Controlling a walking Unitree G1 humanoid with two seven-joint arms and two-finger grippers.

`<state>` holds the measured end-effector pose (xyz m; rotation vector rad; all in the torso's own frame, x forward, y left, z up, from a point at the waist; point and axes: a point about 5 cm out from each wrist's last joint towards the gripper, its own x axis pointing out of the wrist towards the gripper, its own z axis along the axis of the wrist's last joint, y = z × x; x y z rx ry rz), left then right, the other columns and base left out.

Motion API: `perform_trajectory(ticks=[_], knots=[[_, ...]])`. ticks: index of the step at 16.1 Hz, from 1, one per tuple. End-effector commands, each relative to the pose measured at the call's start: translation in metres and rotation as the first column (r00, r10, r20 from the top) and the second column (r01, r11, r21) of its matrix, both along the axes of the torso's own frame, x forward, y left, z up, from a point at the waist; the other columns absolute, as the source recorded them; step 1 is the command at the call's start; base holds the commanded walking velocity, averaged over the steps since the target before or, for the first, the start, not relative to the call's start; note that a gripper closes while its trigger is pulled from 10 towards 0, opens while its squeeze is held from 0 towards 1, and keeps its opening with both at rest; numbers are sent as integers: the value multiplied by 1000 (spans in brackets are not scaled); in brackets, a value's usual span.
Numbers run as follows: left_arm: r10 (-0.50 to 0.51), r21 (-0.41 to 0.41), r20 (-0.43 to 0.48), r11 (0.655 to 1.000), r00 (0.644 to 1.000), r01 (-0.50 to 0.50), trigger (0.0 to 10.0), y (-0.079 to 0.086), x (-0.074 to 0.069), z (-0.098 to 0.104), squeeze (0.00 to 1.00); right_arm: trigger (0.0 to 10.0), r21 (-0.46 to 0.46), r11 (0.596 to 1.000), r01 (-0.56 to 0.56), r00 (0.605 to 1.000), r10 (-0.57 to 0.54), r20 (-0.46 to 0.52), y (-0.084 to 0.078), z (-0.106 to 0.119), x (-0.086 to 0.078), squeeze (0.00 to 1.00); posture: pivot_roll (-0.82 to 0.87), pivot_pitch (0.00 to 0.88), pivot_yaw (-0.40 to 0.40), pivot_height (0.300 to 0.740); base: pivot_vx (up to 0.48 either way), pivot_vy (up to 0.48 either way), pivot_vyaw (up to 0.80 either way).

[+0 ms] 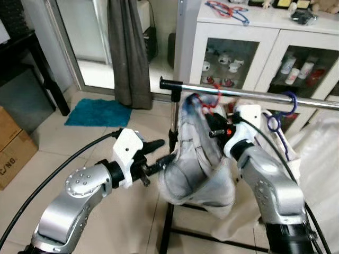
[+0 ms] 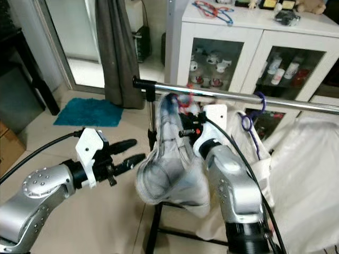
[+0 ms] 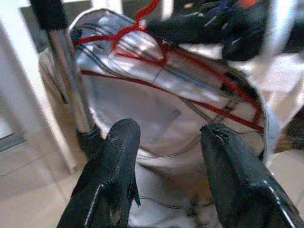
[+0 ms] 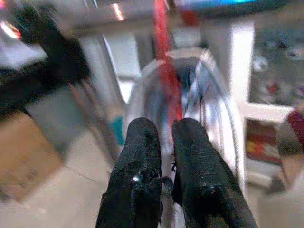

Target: Hang hanger

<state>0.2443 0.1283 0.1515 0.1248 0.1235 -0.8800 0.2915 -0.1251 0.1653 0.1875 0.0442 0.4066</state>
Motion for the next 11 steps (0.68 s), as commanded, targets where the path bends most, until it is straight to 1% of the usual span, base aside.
perform_trajectory(ticks=[1, 2, 3, 4, 5, 6, 7, 9, 10, 11], knots=[[36, 18, 6, 999, 999, -36, 10000, 4, 3, 0, 0, 10000, 44, 998, -36, 998, 34, 44, 0, 11, -5, 1000, 53, 0, 15, 740, 0, 0, 0], [58, 11, 7, 998, 998, -58, 10000, 5, 4, 0, 0, 10000, 67, 993, -97, 993, 92, 70, 0, 16, -13, 1000, 53, 0, 13, 740, 0, 0, 0], [70, 3, 10, 998, 998, -70, 10000, 6, 4, 1, 0, 10000, 75, 989, -125, 989, 119, 83, 0, 18, -17, 1000, 53, 0, 13, 740, 0, 0, 0], [126, -31, 23, 992, 992, -125, 10000, 8, 7, 5, 0, 10000, 70, 981, -181, 978, 171, 122, 0, 24, -27, 1000, 52, 0, 12, 740, 0, 0, 0], [168, -58, 34, 984, 985, -166, 10000, 9, 8, 7, 0, 10000, 44, 977, -207, 968, 198, 156, -3, 28, -36, 1000, 52, 0, 10, 740, 0, 0, 0], [182, -64, 39, 982, 982, -180, 10000, 9, 8, 8, 0, 10000, 42, 976, -212, 966, 203, 161, -5, 28, -40, 1000, 52, 0, 8, 740, 0, 0, 0], [211, -70, 49, 976, 976, -207, 10000, 10, 8, 9, 0, 10000, 51, 975, -216, 967, 207, 150, -9, 28, -47, 1000, 53, 0, 5, 740, 0, 0, 0], [238, -76, 54, 969, 970, -233, 10000, 11, 8, 11, 0, 10000, 50, 977, -205, 971, 197, 133, -13, 24, -53, 1000, 54, 0, 3, 740, 0, -240, 0], [242, -74, 59, 969, 968, -238, 10000, 11, 7, 11, 0, 10000, 44, 984, -173, 978, 166, 126, -17, 21, -56, 1000, 55, 0, 2, 740, 0, -431, 0], [240, -65, 67, 970, 968, -236, 10000, 9, 7, 12, 0, 10000, 60, 993, -101, 991, 95, 98, -22, 13, -60, 1000, 57, 0, 2, 740, 0, -446, 0]])
